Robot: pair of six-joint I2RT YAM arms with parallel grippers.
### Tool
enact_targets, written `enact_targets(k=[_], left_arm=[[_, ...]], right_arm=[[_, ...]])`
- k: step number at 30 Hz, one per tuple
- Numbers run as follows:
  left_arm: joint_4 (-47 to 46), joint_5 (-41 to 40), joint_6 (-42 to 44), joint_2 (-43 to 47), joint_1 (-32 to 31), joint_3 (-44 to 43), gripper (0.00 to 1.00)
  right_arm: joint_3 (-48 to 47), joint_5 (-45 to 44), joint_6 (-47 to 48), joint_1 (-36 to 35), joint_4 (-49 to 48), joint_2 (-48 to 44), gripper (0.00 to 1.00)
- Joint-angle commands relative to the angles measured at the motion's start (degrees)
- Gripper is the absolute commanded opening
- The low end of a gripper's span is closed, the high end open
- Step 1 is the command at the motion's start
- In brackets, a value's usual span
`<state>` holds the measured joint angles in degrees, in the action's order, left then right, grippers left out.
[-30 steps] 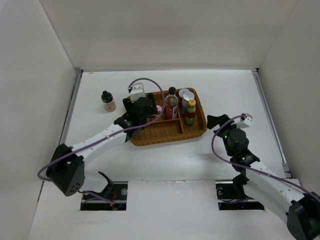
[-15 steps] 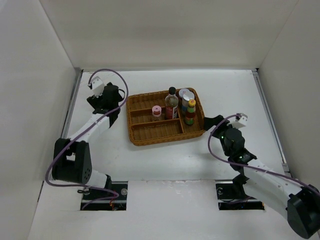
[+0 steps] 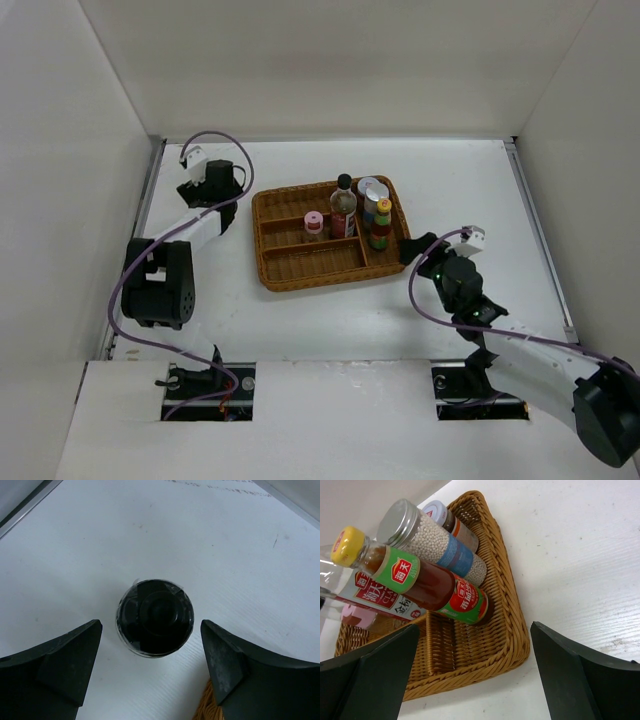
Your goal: Organize the condiment bottles
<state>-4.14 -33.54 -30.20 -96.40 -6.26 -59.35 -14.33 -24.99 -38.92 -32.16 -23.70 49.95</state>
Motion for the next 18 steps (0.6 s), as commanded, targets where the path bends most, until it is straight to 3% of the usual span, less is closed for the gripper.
enact_targets(k=[1,6,8,18], left_arm=[[-3.15,1.19,1.63,-1.33,1.03,-3.57,0.76],[-3.07,1.20,1.90,-2.30,1.47,-3.58,0.49],[-4.29,0.24,1.54,1.28,1.13,-1.22,0.41],[-5.00,-3.11,1.54,26.25,-13.62,9.77,0.39]], right_arm=[[-2.55,0.38,0.77,-0.66,-3.54,0.14,1.00],[-2.37,-0.06,1.04,-0.75,-3.54,0.06,1.00],[-2.20,0.03,0.69,-0.75,-3.54,-0.03,1.00],[-2.37,-0.49,1.38,-0.75,-5.21,2.60,1.00]])
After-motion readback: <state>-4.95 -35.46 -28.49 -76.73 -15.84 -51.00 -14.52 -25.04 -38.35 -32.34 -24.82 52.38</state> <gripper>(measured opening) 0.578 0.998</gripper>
